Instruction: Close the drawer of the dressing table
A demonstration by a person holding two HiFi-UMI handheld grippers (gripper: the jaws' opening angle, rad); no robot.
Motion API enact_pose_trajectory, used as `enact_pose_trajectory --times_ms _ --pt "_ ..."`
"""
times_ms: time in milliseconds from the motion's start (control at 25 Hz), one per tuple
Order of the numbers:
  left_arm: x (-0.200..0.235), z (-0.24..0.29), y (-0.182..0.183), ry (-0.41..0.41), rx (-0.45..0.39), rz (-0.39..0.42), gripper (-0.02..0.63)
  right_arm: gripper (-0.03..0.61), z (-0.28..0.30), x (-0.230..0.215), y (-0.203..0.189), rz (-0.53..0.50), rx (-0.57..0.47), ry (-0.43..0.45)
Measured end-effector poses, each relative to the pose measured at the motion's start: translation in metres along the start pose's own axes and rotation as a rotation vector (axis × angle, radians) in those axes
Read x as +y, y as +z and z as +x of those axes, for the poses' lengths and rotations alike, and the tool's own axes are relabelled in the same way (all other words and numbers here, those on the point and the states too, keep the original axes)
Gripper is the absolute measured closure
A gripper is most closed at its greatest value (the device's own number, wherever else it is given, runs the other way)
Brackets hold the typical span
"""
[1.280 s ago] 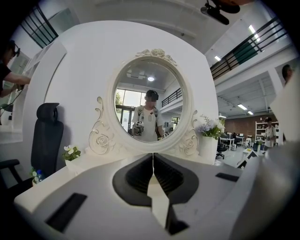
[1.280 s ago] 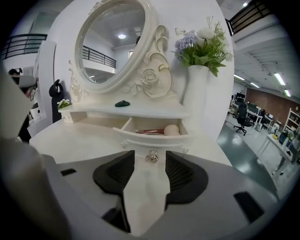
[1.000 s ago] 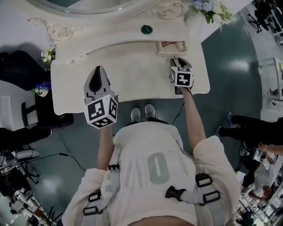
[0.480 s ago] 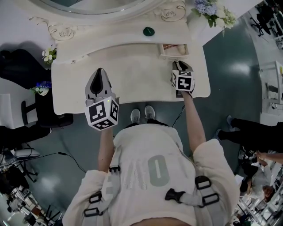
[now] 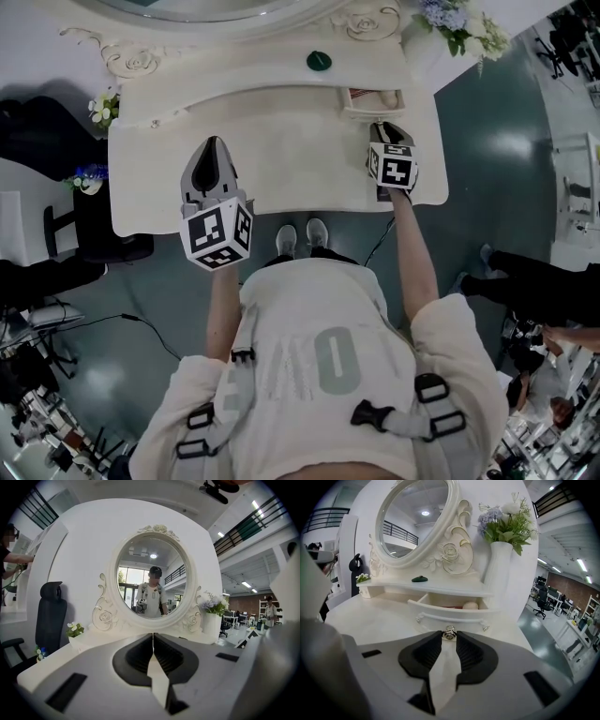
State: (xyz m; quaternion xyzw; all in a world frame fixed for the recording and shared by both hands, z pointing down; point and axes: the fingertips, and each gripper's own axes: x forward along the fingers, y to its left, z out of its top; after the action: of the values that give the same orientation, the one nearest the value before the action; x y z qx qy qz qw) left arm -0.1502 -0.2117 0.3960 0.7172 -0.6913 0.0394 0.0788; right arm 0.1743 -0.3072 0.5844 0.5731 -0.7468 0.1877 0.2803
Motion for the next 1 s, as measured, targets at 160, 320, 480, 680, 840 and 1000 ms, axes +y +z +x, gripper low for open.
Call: enact_pose_trajectory --times_ms 160,320,480,680,840,1000 --pt "0.0 0.0 0.0 0.002 -0.001 0.001 0.594 0.477 0.005 0.001 0.008 -0.004 -0.009 0.003" --pt "0.001 0.0 0.001 0.01 -0.001 0.002 0.594 0.477 0.011 0.003 0.012 -0.006 -0.008 0.009" --pt "0.004 0.001 0.001 0.021 -0.001 -0.001 0.594 0.477 0.016 0.0 0.017 -0.006 -0.009 0.01" --pt "0.008 0.002 -0.002 0.037 0.006 -0.001 0.594 0.477 0.024 0.0 0.021 -0.009 -0.006 0.013" --pt "0.01 0.006 -0.002 0.042 0.011 -0.001 0.594 0.477 0.029 -0.001 0.024 -0.012 -0.002 0.015" --pt "0.008 0.009 -0.004 0.042 0.018 -0.002 0.594 0.477 0.034 -0.003 0.027 -0.011 0.001 0.017"
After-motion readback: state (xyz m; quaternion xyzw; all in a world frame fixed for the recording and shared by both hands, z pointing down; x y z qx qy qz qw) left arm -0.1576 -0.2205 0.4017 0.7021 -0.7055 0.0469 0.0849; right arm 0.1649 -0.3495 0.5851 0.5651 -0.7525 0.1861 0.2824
